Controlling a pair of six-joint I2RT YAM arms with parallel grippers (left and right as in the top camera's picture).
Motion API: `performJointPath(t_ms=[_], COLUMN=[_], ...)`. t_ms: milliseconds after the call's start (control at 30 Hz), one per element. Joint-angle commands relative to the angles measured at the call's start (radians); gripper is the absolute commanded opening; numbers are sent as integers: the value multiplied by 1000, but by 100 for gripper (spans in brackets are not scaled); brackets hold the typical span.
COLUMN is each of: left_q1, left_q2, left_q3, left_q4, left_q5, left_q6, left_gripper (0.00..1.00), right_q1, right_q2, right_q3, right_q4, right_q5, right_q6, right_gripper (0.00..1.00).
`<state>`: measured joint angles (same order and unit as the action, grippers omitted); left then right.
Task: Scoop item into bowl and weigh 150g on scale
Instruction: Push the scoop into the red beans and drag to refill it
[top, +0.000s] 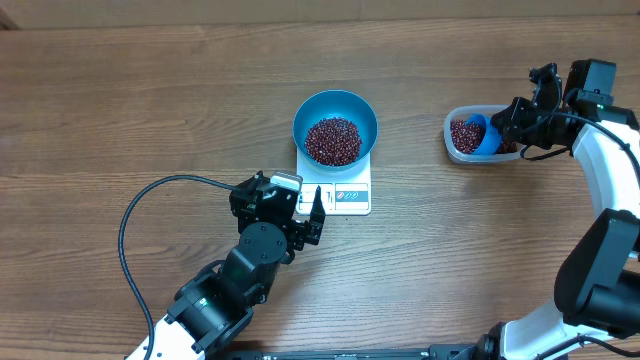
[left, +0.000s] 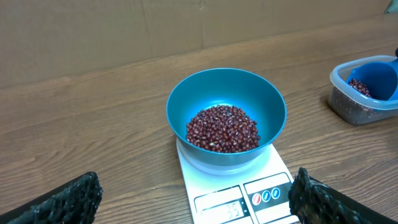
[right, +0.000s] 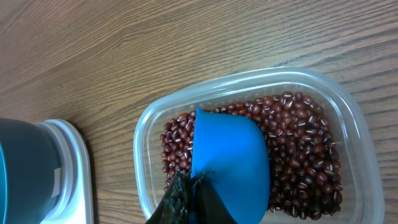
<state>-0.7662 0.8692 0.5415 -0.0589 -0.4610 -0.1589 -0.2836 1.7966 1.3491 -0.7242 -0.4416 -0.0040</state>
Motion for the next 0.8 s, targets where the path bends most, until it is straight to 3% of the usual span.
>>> performJointPath(t_ms=[0,767], left_q1=[-6,-6], left_q2=[1,1], left_q3=[-7,-7], left_q4=[2,2], left_q5=[-18,-18], left_q6=[-21,-21], left_gripper=[100,100], right_q1=[-18,-103], right_q2=[19,19], right_q3=[-19,-19], right_q4=[-7,32], right_q5=[-9,-147], right_q6=[-3,-4], right_gripper=[4,4])
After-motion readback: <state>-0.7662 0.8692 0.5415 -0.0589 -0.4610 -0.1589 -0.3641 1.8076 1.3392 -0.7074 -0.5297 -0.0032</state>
